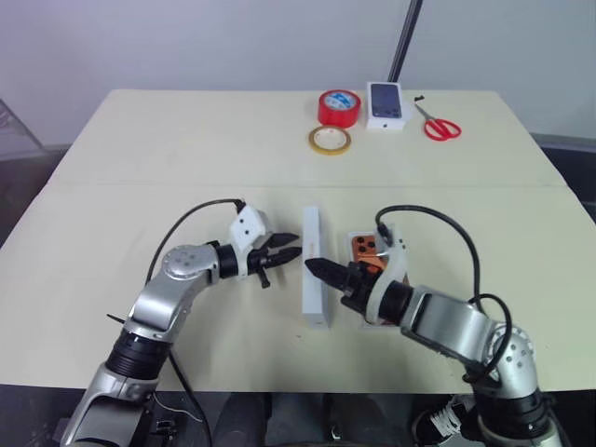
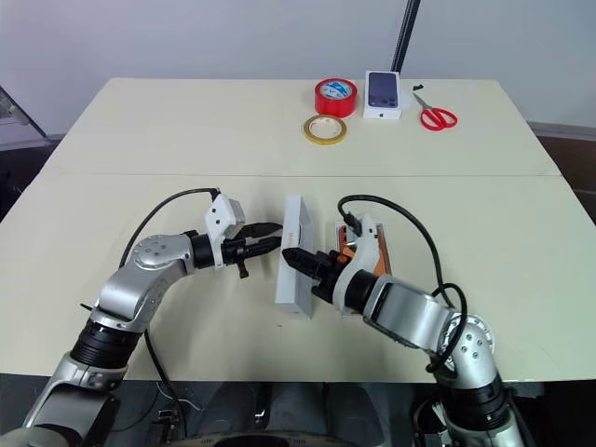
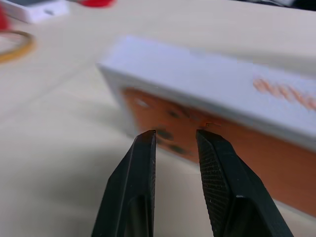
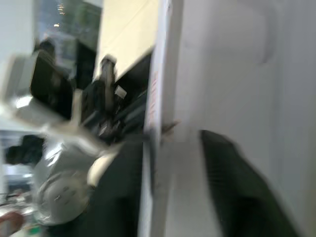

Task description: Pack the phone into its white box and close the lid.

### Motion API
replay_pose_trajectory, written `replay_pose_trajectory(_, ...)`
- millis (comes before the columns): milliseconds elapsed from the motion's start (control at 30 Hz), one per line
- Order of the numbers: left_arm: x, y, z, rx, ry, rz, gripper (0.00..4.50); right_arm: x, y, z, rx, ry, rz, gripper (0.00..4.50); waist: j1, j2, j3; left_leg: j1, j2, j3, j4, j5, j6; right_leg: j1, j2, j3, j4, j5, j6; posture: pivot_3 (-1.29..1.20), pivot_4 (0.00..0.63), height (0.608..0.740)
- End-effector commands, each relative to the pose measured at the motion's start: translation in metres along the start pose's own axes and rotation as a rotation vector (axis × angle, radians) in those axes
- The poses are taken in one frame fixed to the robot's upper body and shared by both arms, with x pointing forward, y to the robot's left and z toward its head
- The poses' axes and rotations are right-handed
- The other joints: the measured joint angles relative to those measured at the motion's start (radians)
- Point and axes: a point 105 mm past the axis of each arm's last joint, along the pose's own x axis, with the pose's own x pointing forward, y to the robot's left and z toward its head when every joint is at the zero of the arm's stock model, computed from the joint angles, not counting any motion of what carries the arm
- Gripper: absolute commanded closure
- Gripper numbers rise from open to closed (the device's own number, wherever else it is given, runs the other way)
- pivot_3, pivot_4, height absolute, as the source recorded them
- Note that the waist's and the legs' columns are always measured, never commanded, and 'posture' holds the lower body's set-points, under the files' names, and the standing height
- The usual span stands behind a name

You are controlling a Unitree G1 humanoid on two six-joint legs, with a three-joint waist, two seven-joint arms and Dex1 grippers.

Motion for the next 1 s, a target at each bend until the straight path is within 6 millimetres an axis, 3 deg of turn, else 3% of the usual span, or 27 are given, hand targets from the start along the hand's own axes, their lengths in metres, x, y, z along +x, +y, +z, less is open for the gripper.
replay_pose_trajectory(33,0.008,-0.017,0.014,0.017,-0.040,-0.077,3.14,-0.016,0.007,0.034,-0.162,-0.029,0.036,0.74,0.001,0.000,0.000,0.000,0.000,0.000,0.000,0.000,0.000,0.000,0.000,0.000,0.000,0.000,0.000,0.00,0.150,0.725)
replay_pose_trajectory(267,0.037,-0.036,0.015,0.020,-0.029,-0.185,3.14,-0.054,-0.013,0.080,-0.522,0.062,-0.198,0.74,0.010,0.001,0.001,-0.001,0.000,0.000,0.000,0.000,0.000,0.001,0.000,0.000,-0.002,0.000,0.000,0.00,0.150,0.725)
replay_pose_trajectory(400,0.051,-0.043,0.017,0.024,-0.034,-0.221,3.14,-0.064,-0.030,0.091,-0.709,0.104,-0.336,2.46,0.007,0.001,0.000,0.000,0.000,0.000,0.000,0.000,0.000,0.001,0.000,0.000,-0.002,0.000,0.000,0.00,0.150,0.725)
replay_pose_trajectory(500,0.054,-0.042,0.021,0.015,-0.054,-0.214,3.14,-0.067,-0.041,0.094,-0.832,0.133,-0.402,4.12,0.004,0.002,0.000,-0.001,0.000,0.001,-0.001,0.000,0.000,0.000,0.000,0.000,-0.002,0.000,0.000,0.00,0.150,0.725)
replay_pose_trajectory(533,0.053,-0.040,0.023,0.006,-0.061,-0.203,3.14,-0.067,-0.044,0.094,-0.872,0.143,-0.419,4.41,0.005,0.002,0.000,0.000,0.001,0.001,-0.001,0.000,0.000,0.000,0.000,0.000,-0.002,0.000,0.000,0.00,0.150,0.725)
replay_pose_trajectory(667,0.043,-0.027,0.028,-0.025,-0.065,-0.142,3.14,-0.066,-0.050,0.093,-0.962,0.169,-0.436,4.41,0.007,0.002,0.000,-0.001,0.001,0.000,-0.001,0.000,0.000,0.000,0.000,0.000,-0.002,0.000,0.000,0.00,0.150,0.725)
replay_pose_trajectory(800,0.021,-0.005,0.018,-0.057,0.030,-0.055,3.14,-0.062,-0.053,0.087,-1.056,0.212,-0.425,4.41,0.006,0.002,0.000,-0.001,0.001,0.000,-0.001,0.000,0.000,0.000,0.000,0.000,-0.002,0.000,0.000,0.00,0.150,0.725)
replay_pose_trajectory(1000,0.006,-0.009,-0.003,-0.056,0.191,-0.098,3.14,-0.056,-0.056,0.077,-1.122,0.256,-0.393,4.41,0.010,0.002,0.001,-0.001,0.000,0.000,-0.001,0.000,0.000,0.000,0.000,0.000,-0.002,0.000,0.000,0.00,0.150,0.725)
